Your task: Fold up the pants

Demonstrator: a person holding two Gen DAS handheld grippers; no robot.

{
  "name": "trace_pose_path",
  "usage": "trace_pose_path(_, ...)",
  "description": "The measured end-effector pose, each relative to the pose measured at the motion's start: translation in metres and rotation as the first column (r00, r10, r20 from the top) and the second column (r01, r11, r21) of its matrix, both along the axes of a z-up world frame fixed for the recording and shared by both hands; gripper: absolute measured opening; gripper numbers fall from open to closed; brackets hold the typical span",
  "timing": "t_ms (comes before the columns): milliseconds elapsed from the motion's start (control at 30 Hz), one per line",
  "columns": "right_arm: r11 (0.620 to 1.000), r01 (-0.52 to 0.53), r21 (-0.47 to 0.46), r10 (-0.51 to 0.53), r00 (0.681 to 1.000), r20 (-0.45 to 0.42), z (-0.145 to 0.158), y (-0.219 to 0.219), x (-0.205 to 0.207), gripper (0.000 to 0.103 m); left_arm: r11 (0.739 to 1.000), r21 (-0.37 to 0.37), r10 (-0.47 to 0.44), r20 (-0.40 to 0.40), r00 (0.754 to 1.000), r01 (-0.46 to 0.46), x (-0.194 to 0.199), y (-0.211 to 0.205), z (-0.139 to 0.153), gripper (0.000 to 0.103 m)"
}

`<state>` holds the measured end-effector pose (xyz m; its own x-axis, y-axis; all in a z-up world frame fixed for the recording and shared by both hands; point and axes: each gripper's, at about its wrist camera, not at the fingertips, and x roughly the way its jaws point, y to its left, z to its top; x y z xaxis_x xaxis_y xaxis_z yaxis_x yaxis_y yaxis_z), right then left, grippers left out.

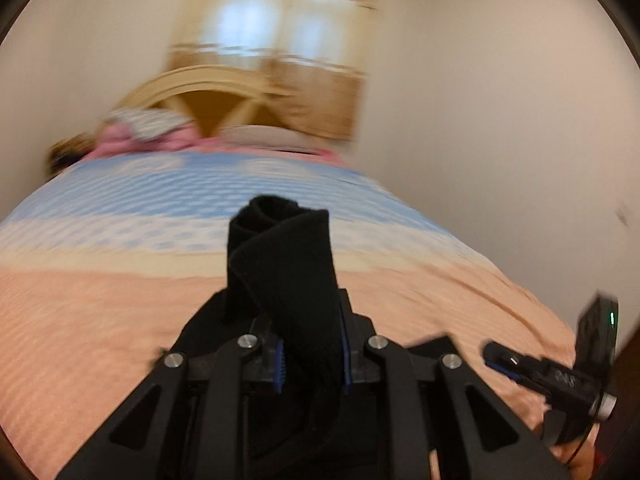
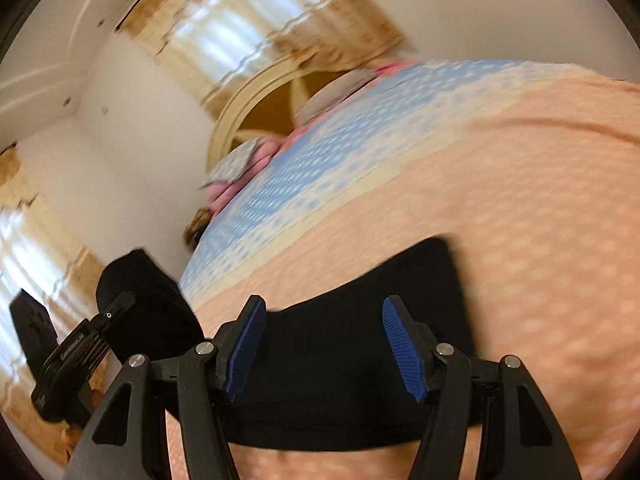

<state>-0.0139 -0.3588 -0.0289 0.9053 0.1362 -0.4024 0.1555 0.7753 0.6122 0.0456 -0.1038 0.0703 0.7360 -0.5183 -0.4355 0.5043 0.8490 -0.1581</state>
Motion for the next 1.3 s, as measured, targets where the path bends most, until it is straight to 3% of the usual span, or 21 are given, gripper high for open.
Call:
trace_pose_path(100, 0.999, 0.053, -0.011, -0.053, 0.999, -0.006, -0.002, -0.024, -0.020, 0.063, 0.991, 0.042, -0.129, 0.006, 0.992, 0.128, -0.016, -0.058, -0.021, 0.021)
trace_pose_path(200, 0.996, 0.091, 0.001, -0.091, 0.996, -0.025, -0.012, -0.044, -0.033, 0.063, 0.969, 0.135, -0.211, 0.032, 0.977, 0.205, -0.033, -0.106, -0.055, 0.021)
trace_pose_path(367, 0.992, 0.123, 0.034, -0.120, 0.991, -0.064, -0.035, -0.061, -0.046, 0.063, 0.914, 0.261, -0.308, -0.048, 0.950, 0.309, -0.036, -0.146, -0.102, 0.025)
trace_pose_path(467, 0.991, 0.126, 0.037, -0.123, 0.990, -0.069, -0.040, -0.065, -0.048, 0.063, 0.889, 0.268, -0.376, -0.035, 0.926, 0.371, -0.042, -0.137, -0.094, 0.048)
trace_pose_path(533, 0.992, 0.119, 0.044, -0.116, 0.991, -0.067, -0.041, -0.066, -0.048, 0.063, 0.867, 0.276, -0.413, -0.066, 0.908, 0.414, -0.048, -0.125, -0.086, 0.080)
trace_pose_path(667, 0.993, 0.101, 0.057, -0.099, 0.994, -0.041, -0.033, -0.067, -0.049, 0.063, 0.870, 0.246, -0.424, -0.065, 0.903, 0.427, -0.062, -0.075, -0.062, 0.084)
trace_pose_path(733, 0.996, 0.064, 0.066, -0.063, 0.998, -0.015, -0.025, -0.064, -0.045, 0.063, 0.897, 0.223, -0.380, -0.054, 0.923, 0.382, -0.068, -0.050, -0.056, 0.089)
trace_pose_path(833, 0.999, 0.039, 0.013, -0.039, 0.999, 0.011, -0.007, -0.050, -0.039, 0.063, 0.954, 0.192, -0.227, -0.035, 0.973, 0.229, -0.055, -0.012, -0.049, 0.095)
trace_pose_path(933, 0.987, 0.008, -0.158, -0.007, 1.000, 0.006, 0.011, -0.019, -0.032, 0.062, 0.979, 0.182, -0.081, -0.060, 0.995, 0.090, -0.033, 0.023, -0.051, 0.095)
trace_pose_path(1033, 0.942, -0.093, -0.323, 0.087, 0.996, -0.033, 0.019, 0.022, -0.020, 0.059, 0.984, 0.176, 0.037, -0.123, 0.992, -0.015, -0.015, 0.048, -0.061, 0.095)
trace_pose_path(1100, 0.889, -0.114, -0.443, 0.058, 0.989, -0.138, 0.010, 0.038, -0.006, 0.049, 0.983, 0.175, 0.084, -0.156, 0.984, -0.056, -0.001, 0.055, -0.067, 0.095)
trace_pose_path(1133, 0.875, -0.111, -0.471, 0.025, 0.982, -0.185, 0.003, 0.040, -0.001, 0.038, 0.982, 0.174, 0.101, -0.171, 0.980, -0.071, -0.001, 0.059, -0.070, 0.095)
trace_pose_path(1167, 0.870, -0.124, -0.478, 0.001, 0.969, -0.248, -0.007, 0.039, 0.006, 0.020, 0.982, 0.174, 0.105, -0.177, 0.979, -0.074, 0.000, 0.061, -0.073, 0.095)
trace_pose_path(1233, 0.903, -0.131, -0.410, 0.005, 0.956, -0.293, -0.025, 0.027, 0.006, 0.012, 0.980, 0.183, 0.111, -0.176, 0.978, -0.078, 0.001, 0.065, -0.079, 0.095)
trace_pose_path(1300, 0.939, -0.097, -0.331, 0.006, 0.964, -0.266, -0.030, 0.013, -0.004, 0.007, 0.976, 0.203, 0.120, -0.176, 0.977, -0.083, 0.000, 0.069, -0.082, 0.095)
